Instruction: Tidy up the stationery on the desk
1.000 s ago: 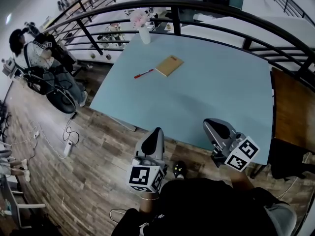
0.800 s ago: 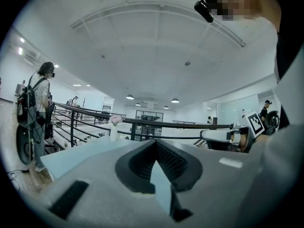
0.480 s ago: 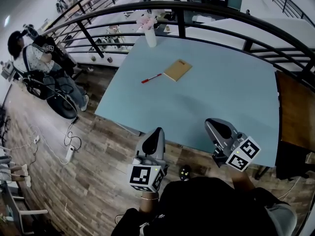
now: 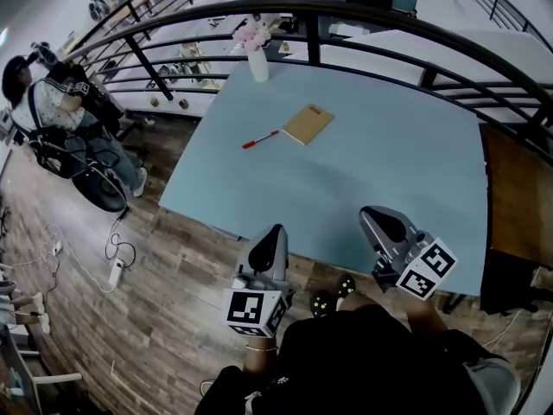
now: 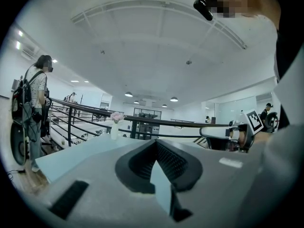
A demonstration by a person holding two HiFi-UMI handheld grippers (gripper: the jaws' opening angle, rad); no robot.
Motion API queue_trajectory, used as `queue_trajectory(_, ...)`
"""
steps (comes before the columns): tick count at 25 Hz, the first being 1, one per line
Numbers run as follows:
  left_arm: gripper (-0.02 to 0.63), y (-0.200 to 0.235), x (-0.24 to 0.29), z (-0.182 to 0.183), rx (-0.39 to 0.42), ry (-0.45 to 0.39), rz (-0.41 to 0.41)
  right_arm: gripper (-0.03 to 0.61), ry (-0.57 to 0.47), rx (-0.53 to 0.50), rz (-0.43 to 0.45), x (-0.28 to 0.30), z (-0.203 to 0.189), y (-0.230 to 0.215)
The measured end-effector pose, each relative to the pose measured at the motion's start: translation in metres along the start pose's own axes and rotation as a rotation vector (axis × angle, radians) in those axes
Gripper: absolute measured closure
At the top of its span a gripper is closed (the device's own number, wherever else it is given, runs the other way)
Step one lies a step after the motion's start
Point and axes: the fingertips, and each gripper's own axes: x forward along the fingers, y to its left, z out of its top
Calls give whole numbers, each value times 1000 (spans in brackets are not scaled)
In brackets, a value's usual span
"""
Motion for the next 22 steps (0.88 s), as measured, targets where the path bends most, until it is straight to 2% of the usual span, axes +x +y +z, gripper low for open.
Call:
queue_trajectory(11, 617, -13, 52, 0, 28, 7, 40, 580, -5, 2, 35, 4, 13, -59)
queue_trajectory(22, 615, -26, 105, -4, 56, 42, 46, 578, -12, 11, 24, -2, 28, -114)
